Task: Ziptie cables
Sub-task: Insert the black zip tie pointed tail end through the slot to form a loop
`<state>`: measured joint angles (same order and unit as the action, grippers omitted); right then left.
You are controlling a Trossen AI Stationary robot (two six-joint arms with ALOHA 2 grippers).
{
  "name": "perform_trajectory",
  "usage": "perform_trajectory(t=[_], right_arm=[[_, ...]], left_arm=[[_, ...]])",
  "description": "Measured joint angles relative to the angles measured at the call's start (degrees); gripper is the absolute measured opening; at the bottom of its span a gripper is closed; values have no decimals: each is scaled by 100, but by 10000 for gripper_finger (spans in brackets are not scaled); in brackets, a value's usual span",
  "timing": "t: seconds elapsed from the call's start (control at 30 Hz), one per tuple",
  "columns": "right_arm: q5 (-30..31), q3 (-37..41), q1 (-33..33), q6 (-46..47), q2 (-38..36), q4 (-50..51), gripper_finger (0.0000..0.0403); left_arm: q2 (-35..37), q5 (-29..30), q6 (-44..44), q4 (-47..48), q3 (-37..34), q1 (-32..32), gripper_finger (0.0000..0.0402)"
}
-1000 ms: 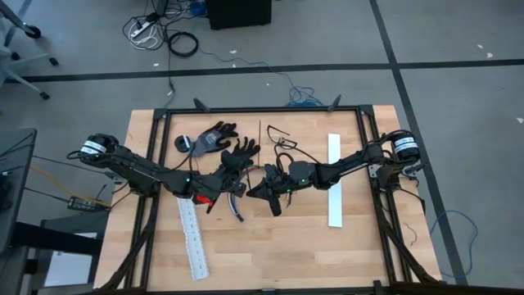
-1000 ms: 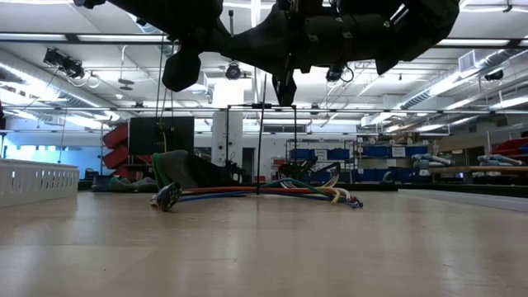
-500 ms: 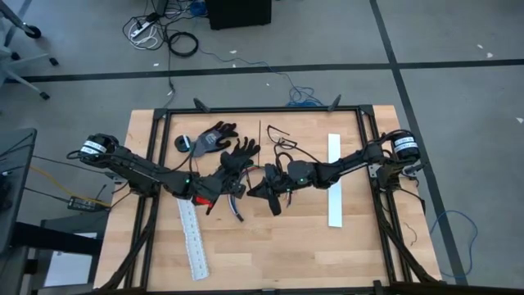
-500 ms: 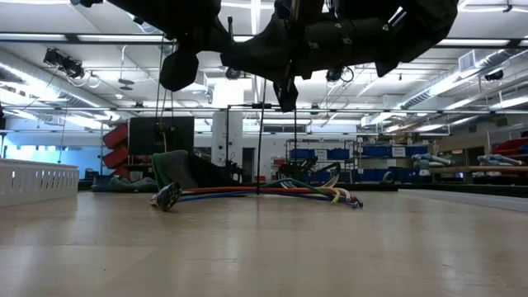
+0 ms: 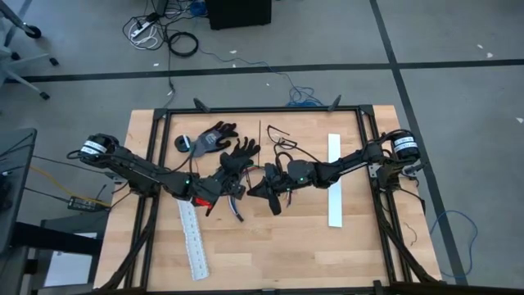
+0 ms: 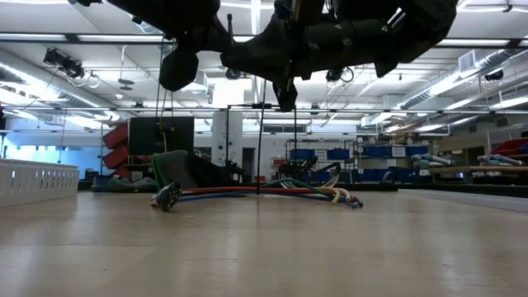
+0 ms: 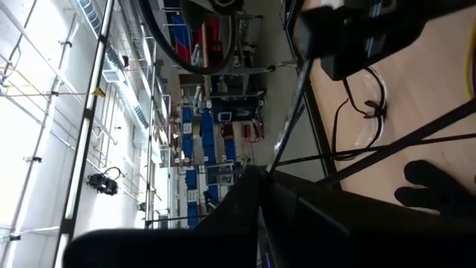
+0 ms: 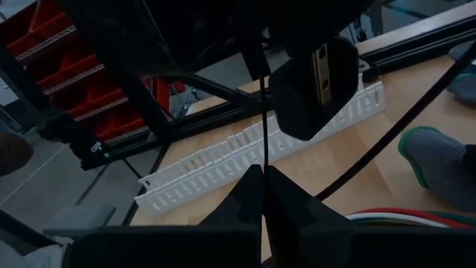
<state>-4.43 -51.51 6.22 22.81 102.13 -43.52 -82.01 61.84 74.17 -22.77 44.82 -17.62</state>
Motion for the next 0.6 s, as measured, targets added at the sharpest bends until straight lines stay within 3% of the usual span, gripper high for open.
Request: perform_trajectory(t=[0.6], right_arm=[[19, 2, -188, 578, 0, 185, 0]], left_arm=[[-281, 130, 68, -176, -4, -194, 0]])
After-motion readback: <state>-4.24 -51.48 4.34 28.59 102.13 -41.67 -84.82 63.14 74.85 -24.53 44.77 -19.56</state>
